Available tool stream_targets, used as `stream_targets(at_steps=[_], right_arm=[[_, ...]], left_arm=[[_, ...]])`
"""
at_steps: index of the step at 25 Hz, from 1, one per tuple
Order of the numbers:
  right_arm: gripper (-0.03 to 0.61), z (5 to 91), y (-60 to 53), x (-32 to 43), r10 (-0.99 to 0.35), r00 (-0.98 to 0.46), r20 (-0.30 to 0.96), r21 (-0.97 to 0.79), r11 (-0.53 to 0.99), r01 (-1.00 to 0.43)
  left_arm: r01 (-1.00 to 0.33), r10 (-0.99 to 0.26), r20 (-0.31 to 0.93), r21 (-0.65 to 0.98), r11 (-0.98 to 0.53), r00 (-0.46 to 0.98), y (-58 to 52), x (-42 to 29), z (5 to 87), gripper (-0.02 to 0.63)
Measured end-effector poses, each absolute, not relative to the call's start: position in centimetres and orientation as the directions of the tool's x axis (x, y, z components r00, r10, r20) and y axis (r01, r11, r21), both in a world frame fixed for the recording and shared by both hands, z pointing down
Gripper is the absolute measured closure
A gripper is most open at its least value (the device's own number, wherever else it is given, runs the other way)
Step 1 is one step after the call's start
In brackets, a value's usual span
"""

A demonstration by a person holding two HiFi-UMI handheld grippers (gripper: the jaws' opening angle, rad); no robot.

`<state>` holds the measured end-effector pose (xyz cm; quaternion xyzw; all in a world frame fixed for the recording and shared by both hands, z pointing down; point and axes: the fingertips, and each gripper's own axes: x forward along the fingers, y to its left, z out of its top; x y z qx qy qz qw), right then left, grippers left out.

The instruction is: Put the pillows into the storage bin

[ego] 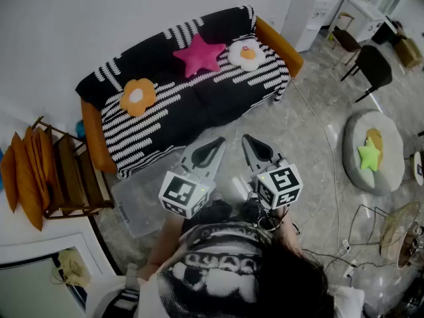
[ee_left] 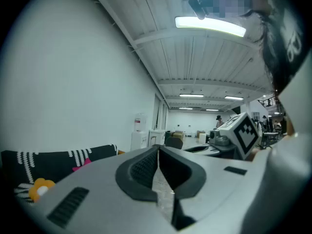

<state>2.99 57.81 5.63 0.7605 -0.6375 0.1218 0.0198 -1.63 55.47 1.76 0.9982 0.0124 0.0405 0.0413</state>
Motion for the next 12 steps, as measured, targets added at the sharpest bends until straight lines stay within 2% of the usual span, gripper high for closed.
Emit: stream_targets(at_steps=[12], right_arm=[[0.578,7.7,58.8,2.5,-0.952,0.212,0.219,-0.209,-0.258,-0.943]], left_arm=[[0.038,0.044,0.055,0.109,-0.993,0.997,54.0,-1.7,2.1,0.603]])
